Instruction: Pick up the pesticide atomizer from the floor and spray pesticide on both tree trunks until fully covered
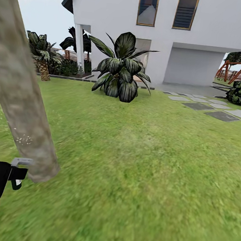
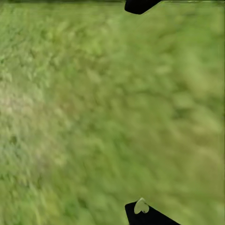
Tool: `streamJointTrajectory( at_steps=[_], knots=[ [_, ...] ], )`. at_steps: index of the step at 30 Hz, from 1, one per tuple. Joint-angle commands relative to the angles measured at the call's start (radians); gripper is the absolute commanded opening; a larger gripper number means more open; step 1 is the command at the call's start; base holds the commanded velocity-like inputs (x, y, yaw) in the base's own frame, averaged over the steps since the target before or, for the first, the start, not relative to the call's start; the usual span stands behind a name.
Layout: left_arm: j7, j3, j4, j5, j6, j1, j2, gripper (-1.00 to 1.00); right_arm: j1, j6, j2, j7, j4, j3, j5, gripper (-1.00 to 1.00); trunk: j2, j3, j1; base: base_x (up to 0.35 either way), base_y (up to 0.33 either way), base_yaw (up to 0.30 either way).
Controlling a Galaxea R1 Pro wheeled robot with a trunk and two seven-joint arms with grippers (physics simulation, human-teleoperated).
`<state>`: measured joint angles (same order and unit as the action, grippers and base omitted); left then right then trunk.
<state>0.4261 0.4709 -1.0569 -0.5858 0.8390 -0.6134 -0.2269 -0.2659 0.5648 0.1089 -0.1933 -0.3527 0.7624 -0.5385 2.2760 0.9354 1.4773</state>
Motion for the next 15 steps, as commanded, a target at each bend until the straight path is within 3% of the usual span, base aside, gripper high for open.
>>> streamJointTrajectory(
  at_steps=[1, 6, 15],
  knots=[
    [0.0, 0.0, 0.0, 0.0, 0.0, 0.0, 0.0, -1.0, 0.0, 0.0, 0.0, 0.0, 0.0, 0.0, 0.0, 1.0, 0.0, 0.0, 0.0, 0.0, -0.273, 0.0],
    [0.0, 0.0, 0.0, 0.0, 0.0, 0.0, -0.002, -1.0, 0.001, 0.0, 0.0, 0.0, 0.0, 0.0, 0.0, 1.0, 0.0, 0.0, 0.0, 0.028, -0.273, 0.12],
    [0.0, 0.002, 0.0, 0.0, 0.0, 0.0, -0.003, -1.0, 0.0, 0.0, 0.0, 0.0, 0.0, 0.0, 0.0, 1.0, 0.0, 0.0, 0.0, 0.115, -0.261, 0.267]
  ],
)
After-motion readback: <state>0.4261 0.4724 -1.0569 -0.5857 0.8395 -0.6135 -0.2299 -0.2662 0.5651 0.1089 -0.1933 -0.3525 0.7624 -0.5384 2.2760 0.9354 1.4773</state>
